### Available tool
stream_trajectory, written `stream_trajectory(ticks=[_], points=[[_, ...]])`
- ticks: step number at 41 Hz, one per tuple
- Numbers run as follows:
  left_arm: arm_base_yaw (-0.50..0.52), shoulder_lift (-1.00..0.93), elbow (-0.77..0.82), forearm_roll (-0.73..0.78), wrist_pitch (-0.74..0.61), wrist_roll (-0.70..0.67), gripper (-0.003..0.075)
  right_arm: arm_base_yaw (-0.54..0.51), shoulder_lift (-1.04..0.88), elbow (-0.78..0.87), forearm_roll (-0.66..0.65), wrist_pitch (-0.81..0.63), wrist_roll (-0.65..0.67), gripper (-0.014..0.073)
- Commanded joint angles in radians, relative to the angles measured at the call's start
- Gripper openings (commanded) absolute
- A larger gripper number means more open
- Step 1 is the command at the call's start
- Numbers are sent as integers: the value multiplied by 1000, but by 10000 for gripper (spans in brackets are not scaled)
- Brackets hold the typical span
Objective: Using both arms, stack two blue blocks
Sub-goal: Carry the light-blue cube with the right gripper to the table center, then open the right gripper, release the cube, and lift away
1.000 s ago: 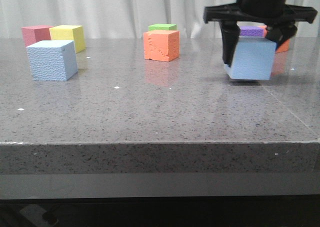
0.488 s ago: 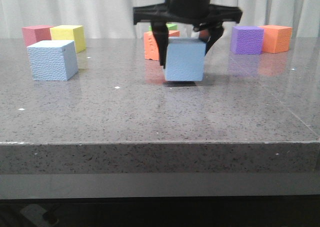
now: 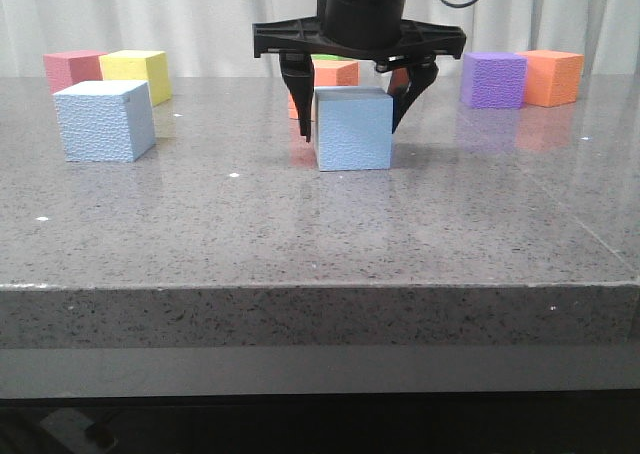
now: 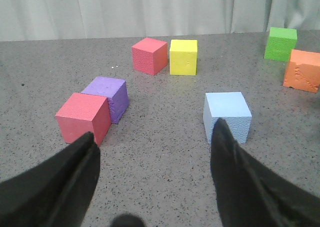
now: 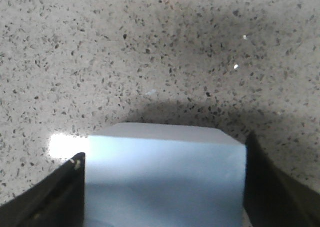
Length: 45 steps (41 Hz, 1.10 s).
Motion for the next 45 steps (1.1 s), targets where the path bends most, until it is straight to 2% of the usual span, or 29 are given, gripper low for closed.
stream_trajectory(ticks=[1, 6, 9, 14, 23, 31, 45], points=[[1, 10, -27, 2, -73, -3, 473, -1, -114, -34, -13, -20, -41, 589], [1, 10, -27, 2, -73, -3, 473, -1, -186, -32, -2, 41, -192, 589], [1, 10, -27, 2, -73, -3, 473, -2, -248, -30, 45, 83, -351, 589], [1, 10, -27, 2, -73, -3, 473, -14, -366, 32, 122, 80, -492, 589], [1, 10, -27, 2, -73, -3, 473, -75, -648, 387, 162, -113, -549, 589], [1, 10, -27, 2, -73, -3, 473, -77, -909, 688, 162, -274, -579, 589], [1, 10, -27, 2, -73, -3, 473, -77, -1257, 1065, 161, -443, -584, 589]])
